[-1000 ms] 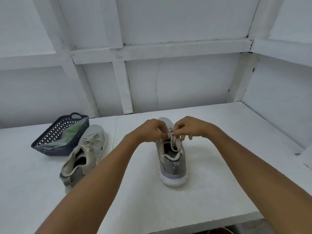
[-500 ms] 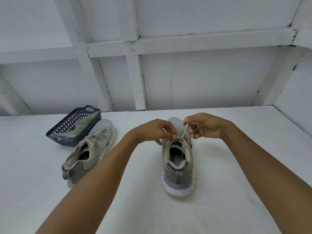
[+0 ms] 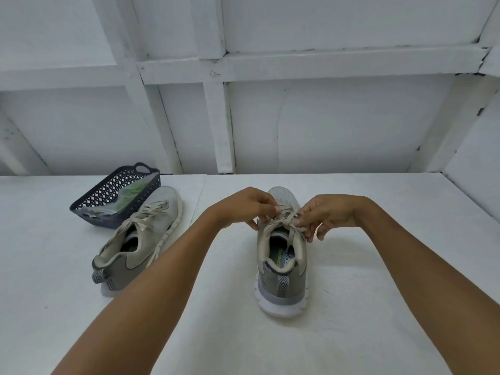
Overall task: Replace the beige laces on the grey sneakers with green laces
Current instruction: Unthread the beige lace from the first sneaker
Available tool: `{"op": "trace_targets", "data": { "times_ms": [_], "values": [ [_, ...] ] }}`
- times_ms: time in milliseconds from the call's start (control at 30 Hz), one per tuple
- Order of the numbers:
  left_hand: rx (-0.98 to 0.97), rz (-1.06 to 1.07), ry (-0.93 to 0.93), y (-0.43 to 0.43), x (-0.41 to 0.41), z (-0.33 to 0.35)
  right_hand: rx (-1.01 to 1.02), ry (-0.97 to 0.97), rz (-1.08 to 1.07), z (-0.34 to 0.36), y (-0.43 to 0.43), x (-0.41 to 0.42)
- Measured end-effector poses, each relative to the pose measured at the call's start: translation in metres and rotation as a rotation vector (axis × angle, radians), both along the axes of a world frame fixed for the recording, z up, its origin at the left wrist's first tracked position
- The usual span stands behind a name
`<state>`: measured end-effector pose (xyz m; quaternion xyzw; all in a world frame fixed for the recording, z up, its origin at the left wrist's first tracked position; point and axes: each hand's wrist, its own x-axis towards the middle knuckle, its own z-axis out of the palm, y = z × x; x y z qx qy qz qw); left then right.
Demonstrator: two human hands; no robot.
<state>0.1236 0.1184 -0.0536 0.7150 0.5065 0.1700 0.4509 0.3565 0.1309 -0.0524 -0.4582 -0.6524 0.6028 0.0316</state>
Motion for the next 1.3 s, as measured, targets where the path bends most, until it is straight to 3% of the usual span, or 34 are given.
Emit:
{"op": "trace_targets", "data": {
  "times_ms": [133,267,567,1000,1167,1300],
  "values": [
    [0.034,-0.033,0.079,0.001,0.012,0.004,-0.021,0.152,0.025,-0.001,-0.003,0.005],
    [-0.022,0.006,-0.035,0.001,0.014,0.005,-0.124,0.326,0.057,-0.002,-0.002,0.010],
    [-0.223,0.147,-0.545,0.001,-0.004,-0.002,0.002,0.149,-0.088,-0.014,0.004,0.004],
    [-0.164,0.062,-0.329,-0.011,-0.005,-0.001,0.227,0.100,-0.174,-0.010,-0.001,-0.002],
    [0.006,0.090,-0.213,-0.011,-0.006,-0.001,0.164,0.017,-0.073,-0.002,-0.007,-0.001],
    [0.012,0.158,-0.294,-0.013,-0.006,-0.003,0.134,0.051,-0.056,0.004,-0.013,-0.004]
  ]
}}
